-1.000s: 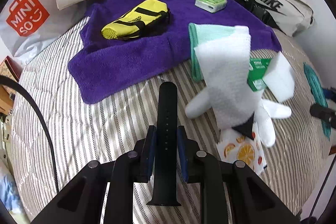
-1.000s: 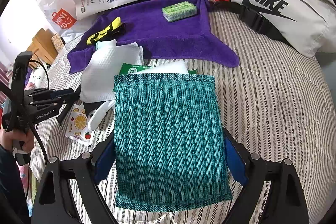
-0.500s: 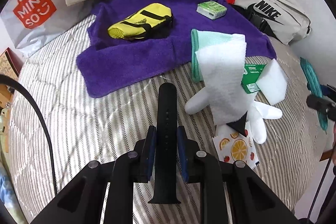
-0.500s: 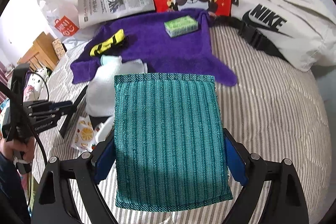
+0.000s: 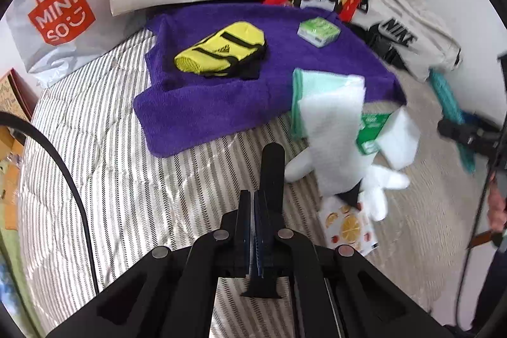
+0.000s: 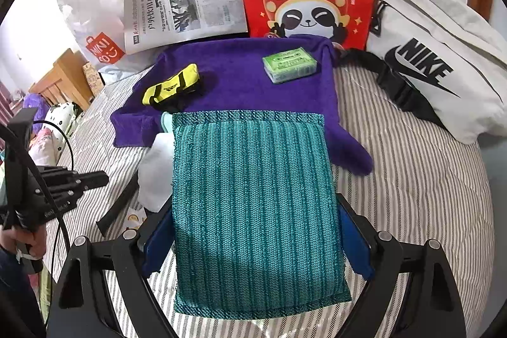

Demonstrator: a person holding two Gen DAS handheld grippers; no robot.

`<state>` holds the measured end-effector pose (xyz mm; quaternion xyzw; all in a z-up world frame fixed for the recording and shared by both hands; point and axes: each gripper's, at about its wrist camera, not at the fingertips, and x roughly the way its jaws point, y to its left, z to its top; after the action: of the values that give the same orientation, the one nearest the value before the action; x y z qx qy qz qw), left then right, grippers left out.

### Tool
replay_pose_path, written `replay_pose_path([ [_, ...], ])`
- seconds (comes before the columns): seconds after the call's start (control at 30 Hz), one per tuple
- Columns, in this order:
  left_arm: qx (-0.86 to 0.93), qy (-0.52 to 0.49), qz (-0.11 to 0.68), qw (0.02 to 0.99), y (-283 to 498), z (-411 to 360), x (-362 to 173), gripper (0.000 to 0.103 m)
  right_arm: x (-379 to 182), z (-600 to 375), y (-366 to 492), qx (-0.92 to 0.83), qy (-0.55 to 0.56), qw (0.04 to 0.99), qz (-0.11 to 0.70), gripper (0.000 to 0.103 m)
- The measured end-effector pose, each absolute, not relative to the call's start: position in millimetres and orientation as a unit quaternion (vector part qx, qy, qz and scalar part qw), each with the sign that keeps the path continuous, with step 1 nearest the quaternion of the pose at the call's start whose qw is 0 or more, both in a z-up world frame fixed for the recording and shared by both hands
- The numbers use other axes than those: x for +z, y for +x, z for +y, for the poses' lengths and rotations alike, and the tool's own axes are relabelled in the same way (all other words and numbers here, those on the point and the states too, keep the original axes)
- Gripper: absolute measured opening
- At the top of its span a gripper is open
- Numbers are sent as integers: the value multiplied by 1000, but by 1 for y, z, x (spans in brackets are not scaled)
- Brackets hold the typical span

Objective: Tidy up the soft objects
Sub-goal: 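Lift the black strap with the left tool while the right tool holds the teal cloth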

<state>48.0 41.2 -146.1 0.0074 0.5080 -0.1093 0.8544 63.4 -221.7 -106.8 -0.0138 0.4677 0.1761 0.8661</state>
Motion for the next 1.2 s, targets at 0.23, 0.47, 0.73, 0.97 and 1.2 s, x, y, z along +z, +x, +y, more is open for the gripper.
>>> replay_pose_path([
  [0.23,-128,14,523,842,43,24,-163,27,-116,-216,63,180,-18,858,480,89],
  [0.47,-112,78,529,838,39,5,-175,19,-123,-220,58,178,-17,855,487,89],
  [0.73,-110,78,530,838,38,8,-175,20,-126,-218,58,180,-15,854,489,89],
  [0.97,-119,47,530,838,40,19,-174,19,-122,-211,60,186,-19,855,485,89],
  [1.2,-117,34,522,844,37,25,-158,19,-112,-212,61,186,-27,861,473,89],
])
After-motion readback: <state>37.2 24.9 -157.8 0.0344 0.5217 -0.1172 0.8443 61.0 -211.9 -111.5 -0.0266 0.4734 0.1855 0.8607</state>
